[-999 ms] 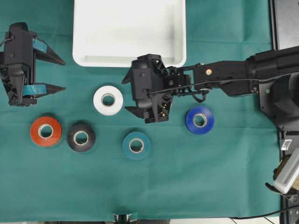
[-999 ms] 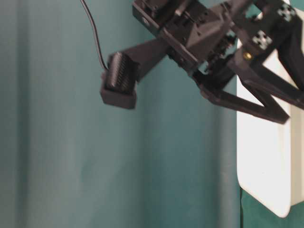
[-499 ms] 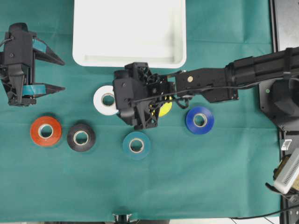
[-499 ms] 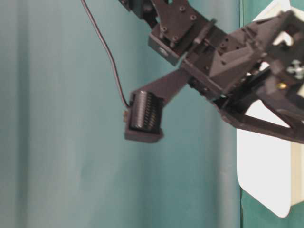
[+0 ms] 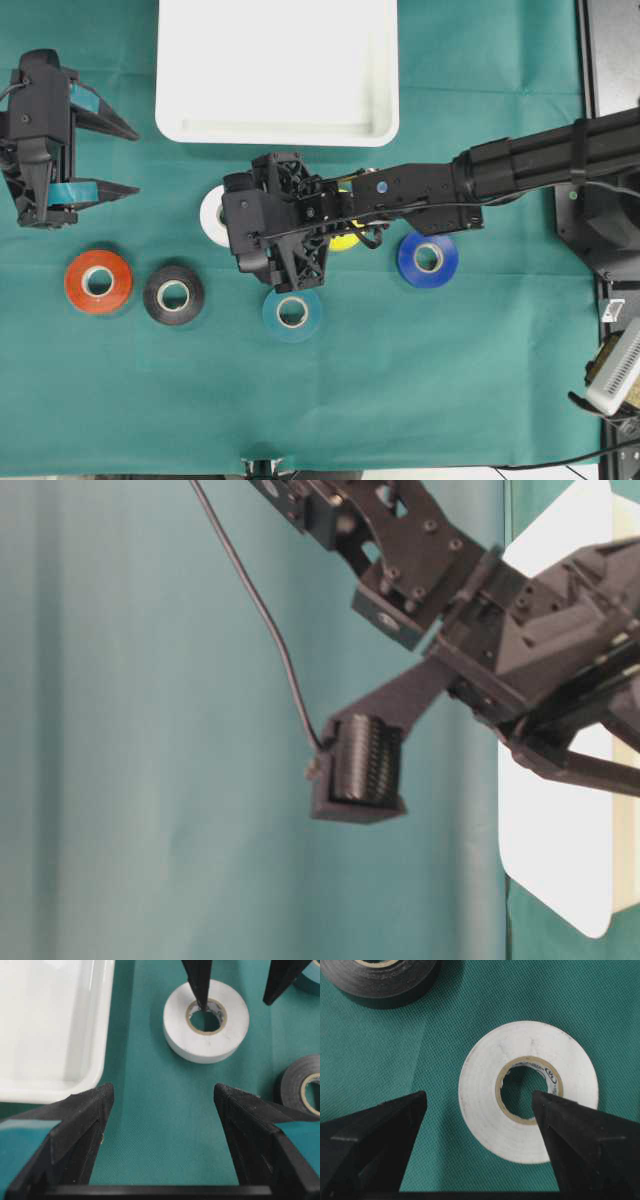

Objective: Put the tape alternately from left to right into the white case.
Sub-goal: 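Lower the open right gripper over the white tape roll, then close the right gripper on the white roll's rim and lift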

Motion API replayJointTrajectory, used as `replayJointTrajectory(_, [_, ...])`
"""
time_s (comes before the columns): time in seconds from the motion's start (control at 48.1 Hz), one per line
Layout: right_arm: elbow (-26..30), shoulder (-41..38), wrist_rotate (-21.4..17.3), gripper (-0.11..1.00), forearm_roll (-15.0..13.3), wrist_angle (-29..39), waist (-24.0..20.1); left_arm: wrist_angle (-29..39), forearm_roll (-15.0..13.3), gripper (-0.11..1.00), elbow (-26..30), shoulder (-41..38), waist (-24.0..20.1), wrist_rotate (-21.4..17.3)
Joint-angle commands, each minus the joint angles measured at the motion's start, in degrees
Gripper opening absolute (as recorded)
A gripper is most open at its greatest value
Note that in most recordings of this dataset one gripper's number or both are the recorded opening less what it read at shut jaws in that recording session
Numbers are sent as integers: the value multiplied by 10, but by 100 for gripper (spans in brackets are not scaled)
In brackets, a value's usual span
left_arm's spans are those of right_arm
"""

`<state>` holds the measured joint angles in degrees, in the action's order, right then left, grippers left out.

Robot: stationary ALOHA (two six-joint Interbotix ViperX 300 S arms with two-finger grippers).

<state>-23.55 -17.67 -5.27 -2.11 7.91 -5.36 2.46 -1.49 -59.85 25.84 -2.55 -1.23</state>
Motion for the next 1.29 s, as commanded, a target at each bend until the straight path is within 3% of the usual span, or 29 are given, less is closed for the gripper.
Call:
replayJointTrajectory(0.0, [18,2,-1,80,-1,-1,1,-3,0,83,5,5,1,1])
replayJointTrajectory(0.416, [35,-13,-1,53,-1,8,4,-3,0,83,5,6,1,1])
replayJointTrajectory(0.791, [36,-25,-2,46,-1,8,8,-3,0,83,2,5,1,2])
replayJointTrajectory(0.853, [37,-26,-2,40,-1,8,8,-3,0,83,1,5,1,2])
replayJointTrajectory(1.04, [38,-25,-1,7,-3,20,9,-4,0,83,-1,5,1,2])
replayJointTrajectory(1.269, [42,-25,-1,5,-4,21,8,-3,0,83,-1,6,1,2])
